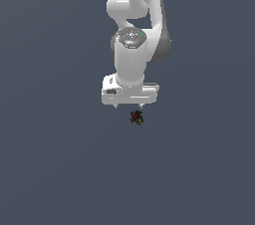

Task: Pick up the object and move it to a goal position.

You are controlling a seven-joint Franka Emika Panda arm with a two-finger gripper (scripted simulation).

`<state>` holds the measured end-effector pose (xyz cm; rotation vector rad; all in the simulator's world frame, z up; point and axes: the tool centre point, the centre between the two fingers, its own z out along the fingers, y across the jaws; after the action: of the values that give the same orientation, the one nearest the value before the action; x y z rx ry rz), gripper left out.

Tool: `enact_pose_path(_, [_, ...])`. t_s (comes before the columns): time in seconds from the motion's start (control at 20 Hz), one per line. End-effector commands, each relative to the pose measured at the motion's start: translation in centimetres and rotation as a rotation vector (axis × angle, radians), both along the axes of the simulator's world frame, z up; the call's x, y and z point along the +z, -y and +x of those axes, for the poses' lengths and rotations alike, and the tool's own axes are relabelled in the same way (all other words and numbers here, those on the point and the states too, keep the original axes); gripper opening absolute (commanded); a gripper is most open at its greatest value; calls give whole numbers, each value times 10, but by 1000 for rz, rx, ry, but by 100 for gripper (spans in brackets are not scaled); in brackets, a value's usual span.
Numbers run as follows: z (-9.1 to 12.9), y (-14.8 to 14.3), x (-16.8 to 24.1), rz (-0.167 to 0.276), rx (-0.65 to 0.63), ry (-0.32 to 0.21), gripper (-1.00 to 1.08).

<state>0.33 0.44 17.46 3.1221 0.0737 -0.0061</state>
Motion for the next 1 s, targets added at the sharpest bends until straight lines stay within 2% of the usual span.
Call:
enact_pose_path(0.0, [0, 0, 0, 0, 0, 0, 100])
enact_pose_path(0.5, [0, 14, 1, 22, -79, -8, 100])
enact_pose_path(0.95, [-3, 6, -12, 20, -79, -6, 100])
